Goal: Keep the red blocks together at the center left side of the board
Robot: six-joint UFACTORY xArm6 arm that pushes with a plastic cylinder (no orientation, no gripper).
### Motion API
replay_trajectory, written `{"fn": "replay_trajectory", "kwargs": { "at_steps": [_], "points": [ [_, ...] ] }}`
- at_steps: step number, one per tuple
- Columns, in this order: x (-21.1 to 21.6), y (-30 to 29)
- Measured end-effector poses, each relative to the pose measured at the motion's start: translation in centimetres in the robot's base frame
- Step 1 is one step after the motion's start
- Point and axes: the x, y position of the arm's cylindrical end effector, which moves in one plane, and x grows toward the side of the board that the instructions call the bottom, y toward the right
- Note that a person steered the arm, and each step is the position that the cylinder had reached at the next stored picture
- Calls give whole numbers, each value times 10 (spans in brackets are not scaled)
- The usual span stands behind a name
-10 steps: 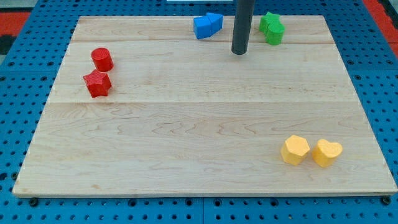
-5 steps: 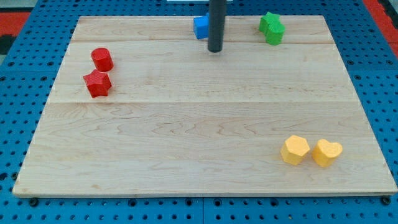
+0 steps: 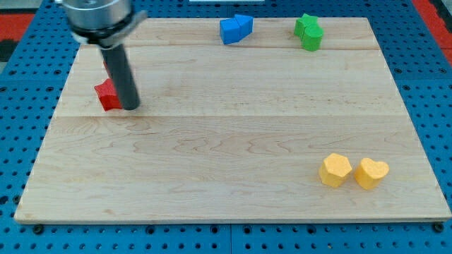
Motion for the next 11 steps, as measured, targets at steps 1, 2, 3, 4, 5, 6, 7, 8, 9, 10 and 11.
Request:
{"fn": "replay_trajectory", "kwargs": {
  "at_steps": [1, 2, 3, 4, 5, 6, 7, 8, 9, 10, 11],
  "points": [
    [-9, -36],
    [-10, -4],
    [-25, 32],
    [-53, 74],
    [-68, 31],
    [-72, -22],
    [-72, -47],
    [-72, -44],
    [-78, -20],
    [-109, 22],
    [-148, 6]
  ]
}}
